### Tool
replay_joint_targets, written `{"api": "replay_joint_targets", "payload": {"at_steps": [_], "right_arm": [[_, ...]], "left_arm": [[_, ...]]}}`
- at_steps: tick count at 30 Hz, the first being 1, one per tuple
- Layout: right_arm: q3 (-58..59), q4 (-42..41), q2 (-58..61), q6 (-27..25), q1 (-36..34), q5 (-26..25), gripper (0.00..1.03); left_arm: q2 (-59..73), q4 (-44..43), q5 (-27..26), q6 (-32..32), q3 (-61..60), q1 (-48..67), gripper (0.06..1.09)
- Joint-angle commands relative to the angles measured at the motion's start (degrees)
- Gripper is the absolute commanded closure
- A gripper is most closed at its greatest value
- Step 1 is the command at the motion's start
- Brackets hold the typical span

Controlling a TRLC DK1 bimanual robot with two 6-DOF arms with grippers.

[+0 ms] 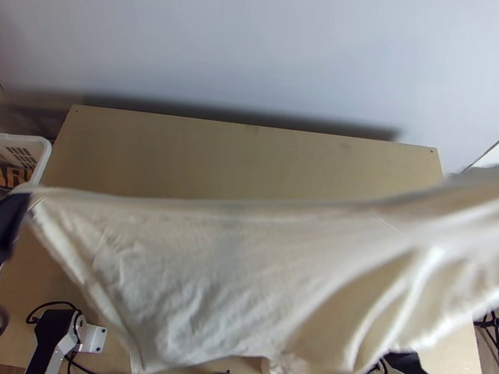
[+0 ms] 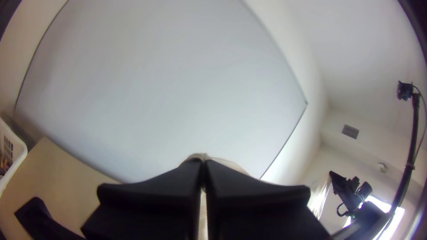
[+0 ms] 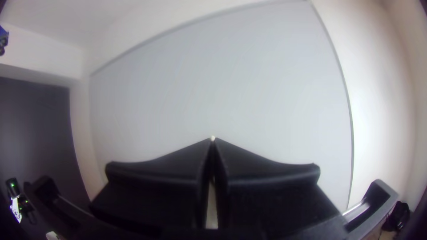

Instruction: Fold the t-shirt

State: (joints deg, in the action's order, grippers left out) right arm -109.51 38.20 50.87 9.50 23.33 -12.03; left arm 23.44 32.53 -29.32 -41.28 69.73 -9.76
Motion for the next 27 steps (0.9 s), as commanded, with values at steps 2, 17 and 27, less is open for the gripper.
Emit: {"api": "replay_joint_targets", "payload": {"at_steps": [2,17,27], "right_arm": [[29.8,-16.5,-0.9,0.4,0.4,0.1,1.00],[53.1,-56.0,25.2,1.0,-4.6,1.9,1.00],[34.8,-59.6,50.6,-0.4,-8.6,1.9,1.00]], "left_arm": [[3.0,-12.7,0.1,2.0,-19.9,-1.1,1.05],[36.8,-44.9,8.1,7.1,-30.9,2.6,1.05],[64.3,-56.2,15.3,8.8,-17.3,5.8,1.05]]}}
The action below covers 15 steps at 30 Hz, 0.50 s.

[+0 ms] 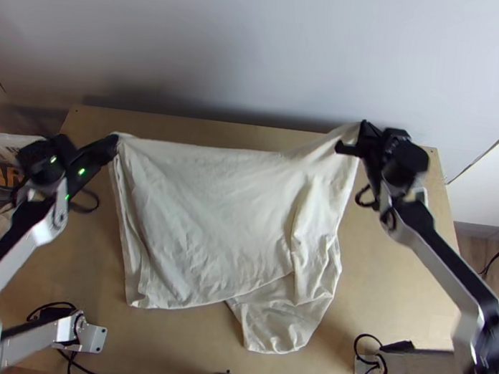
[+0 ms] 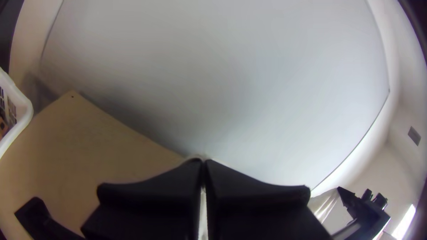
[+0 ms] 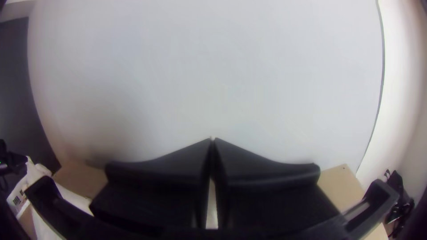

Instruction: Fold the t-shirt

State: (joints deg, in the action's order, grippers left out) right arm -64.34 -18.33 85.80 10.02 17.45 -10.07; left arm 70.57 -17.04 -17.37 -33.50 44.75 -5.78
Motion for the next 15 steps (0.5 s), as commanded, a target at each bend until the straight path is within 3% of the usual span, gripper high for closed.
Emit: {"api": "replay_joint_targets", "payload": {"at_steps": [1,15], "right_arm": [[-12.7,-3.1,18.0,-1.0,-3.1,0.0,1.00],[-40.3,-2.3,38.8,-1.7,-7.9,-0.3,1.00]], "left_arm": [[19.7,-6.8,4.2,1.2,9.7,2.2,1.05],[44.6,-4.9,9.5,0.5,36.0,3.4,1.05]]}}
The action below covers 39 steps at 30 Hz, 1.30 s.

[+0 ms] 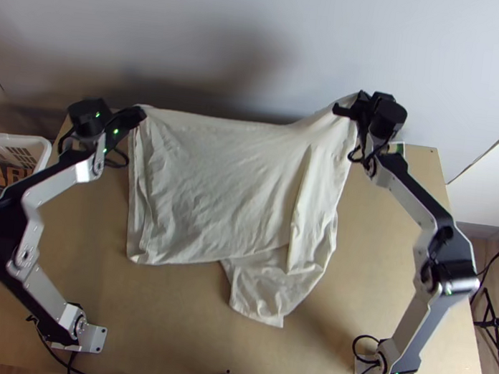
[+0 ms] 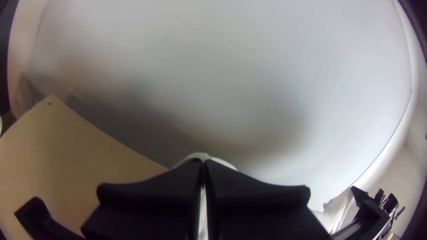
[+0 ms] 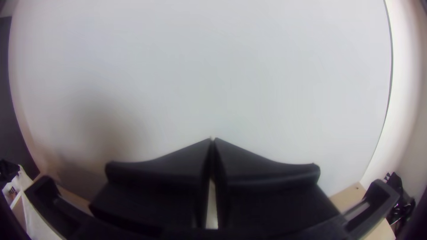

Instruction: Fold the t-shirt

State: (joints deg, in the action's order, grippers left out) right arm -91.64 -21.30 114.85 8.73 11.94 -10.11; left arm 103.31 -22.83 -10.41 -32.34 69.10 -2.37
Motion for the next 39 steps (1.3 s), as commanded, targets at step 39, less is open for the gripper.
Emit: {"api": "replay_joint_targets", "payload": {"at_steps": [39], "right_arm": [[38.5,5.6,-29.9,-6.4,3.7,-0.2,1.00]], "left_arm": [[-14.8,13.0,-11.3,10.4,-21.3,-2.3,1.05]]}}
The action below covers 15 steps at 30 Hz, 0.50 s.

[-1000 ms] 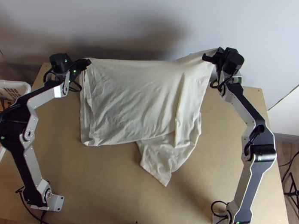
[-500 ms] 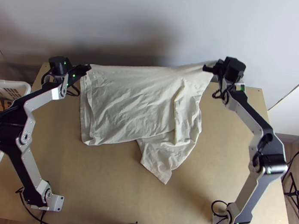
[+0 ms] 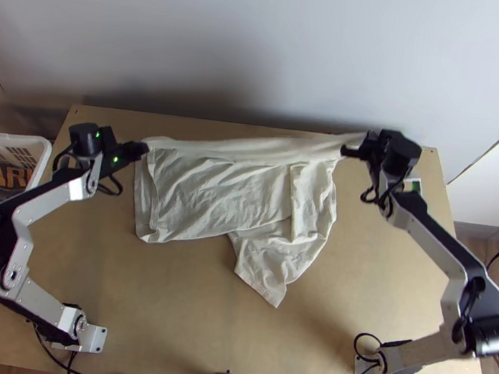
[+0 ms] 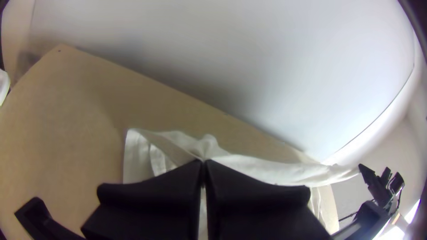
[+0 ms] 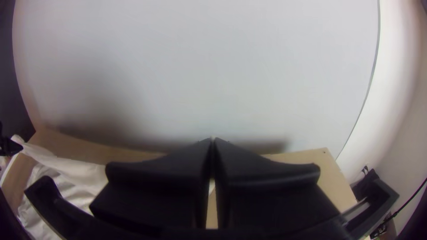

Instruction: Fold the t-shirt

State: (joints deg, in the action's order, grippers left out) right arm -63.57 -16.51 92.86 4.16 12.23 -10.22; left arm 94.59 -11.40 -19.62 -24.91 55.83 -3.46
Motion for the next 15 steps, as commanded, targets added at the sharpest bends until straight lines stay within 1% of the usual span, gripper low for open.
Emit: {"api": "replay_joint_targets", "payload": {"at_steps": [1,5,9,11,12,13,14,15], "right_arm": [[11.9,1.2,-9.1,-2.1,4.4,-0.1,1.00],[13.3,8.1,-11.6,-2.0,7.0,-0.1,1.00],[16.6,7.6,-13.6,-2.0,9.2,-0.1,1.00],[17.0,9.2,-14.0,-1.9,10.1,-0.1,1.00],[16.9,11.0,-14.1,-1.6,10.6,-0.1,0.94],[16.7,13.3,-14.1,-1.4,10.8,0.0,0.69],[16.6,15.3,-14.1,-1.4,11.2,0.0,0.39],[16.6,17.4,-14.2,-1.3,11.6,0.0,0.31]], "left_arm": [[-6.7,1.8,-2.4,3.0,-8.9,-1.5,1.05],[-8.8,5.9,-3.5,4.8,-10.3,-2.2,1.05],[-8.9,13.7,-3.7,7.9,-9.9,-2.7,1.05],[-9.0,16.4,-3.8,9.3,-9.9,-3.2,1.05],[-9.5,17.8,-3.9,9.9,-9.8,-3.3,1.05],[-9.9,18.9,-3.9,10.1,-9.7,-3.6,1.05],[-10.7,20.3,-4.5,10.8,-9.7,-3.9,1.05],[-11.4,21.4,-4.8,11.2,-9.8,-4.2,1.05]]}}
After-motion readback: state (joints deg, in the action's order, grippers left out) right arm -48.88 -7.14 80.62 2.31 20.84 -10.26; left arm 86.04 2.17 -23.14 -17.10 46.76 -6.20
